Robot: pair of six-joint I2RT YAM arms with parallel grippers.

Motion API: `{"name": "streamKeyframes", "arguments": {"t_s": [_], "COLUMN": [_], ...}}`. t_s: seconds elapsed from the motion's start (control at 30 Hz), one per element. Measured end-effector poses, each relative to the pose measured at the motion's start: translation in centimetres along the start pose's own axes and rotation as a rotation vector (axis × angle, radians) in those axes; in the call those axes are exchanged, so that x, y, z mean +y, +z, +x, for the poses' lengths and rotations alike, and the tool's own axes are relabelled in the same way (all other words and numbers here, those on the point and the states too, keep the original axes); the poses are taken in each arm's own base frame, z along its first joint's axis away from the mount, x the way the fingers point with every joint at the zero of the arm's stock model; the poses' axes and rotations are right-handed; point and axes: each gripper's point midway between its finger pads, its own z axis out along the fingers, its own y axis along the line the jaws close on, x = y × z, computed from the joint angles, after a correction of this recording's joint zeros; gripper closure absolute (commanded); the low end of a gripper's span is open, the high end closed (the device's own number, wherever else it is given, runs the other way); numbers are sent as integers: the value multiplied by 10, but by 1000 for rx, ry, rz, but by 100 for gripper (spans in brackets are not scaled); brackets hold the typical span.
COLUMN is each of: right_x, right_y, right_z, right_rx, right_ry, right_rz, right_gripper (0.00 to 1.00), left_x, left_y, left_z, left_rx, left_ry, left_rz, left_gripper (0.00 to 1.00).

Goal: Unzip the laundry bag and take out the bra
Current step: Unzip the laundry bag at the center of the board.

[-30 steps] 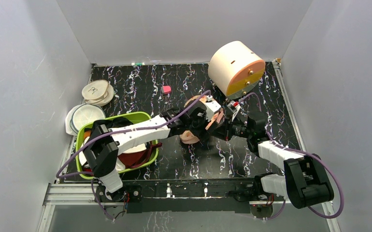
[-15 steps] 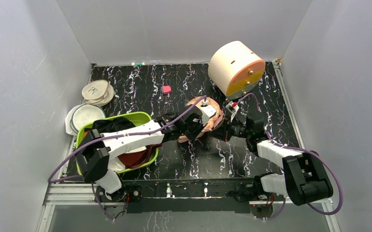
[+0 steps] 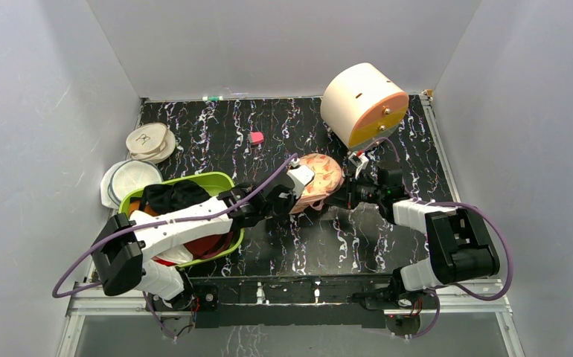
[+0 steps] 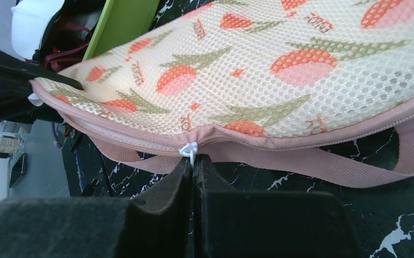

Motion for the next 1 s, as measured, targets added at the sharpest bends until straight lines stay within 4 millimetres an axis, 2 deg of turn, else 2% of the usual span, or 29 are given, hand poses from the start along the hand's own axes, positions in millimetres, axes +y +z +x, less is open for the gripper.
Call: {"name": "streamKeyframes", "arguments": {"t_s": [0.07,0.17,0.3,0.4,0.53,0.63,0.7,0.73,0.8,0.9,1.0], "right_x": [1,-1,7,20,37,46,49,50,51,52,51], "right_y": [0,-1,-1,3,7,10,11,12,12,12,12], "right_z": [0,-3,-6,-6,-3,5,8,7,4,1,1], "right_rx": [2,-5,-10,-4,-8,-2,7,4,-8,-18,-18], "right_ry": [2,-2,-28,-56,-78,-74,-63,-62,-72,-83,-91], "right_rz": [-2,15,17,-7,-41,-61,-69,-71,-76,-78,-77], "right_gripper": [100,100,100,100,100,100,100,100,100,100,100], "left_x": [0,-1,-6,-15,-29,-38,-41,-42,-43,-42,-34], "left_y": [2,2,1,1,6,19,32,40,48,49,48], "left_z": [7,19,15,-5,-45,-61,-55,-47,-31,-28,-15], "left_rx": [14,51,47,13,-56,-67,-35,-4,52,62,80], "left_ry": [-20,-39,-60,-71,-84,-88,-85,-81,-81,-90,-93], "left_rz": [-3,-4,26,72,138,166,168,164,157,148,106], "left_gripper": [66,54,34,25,24,28,33,35,51,72,89]}}
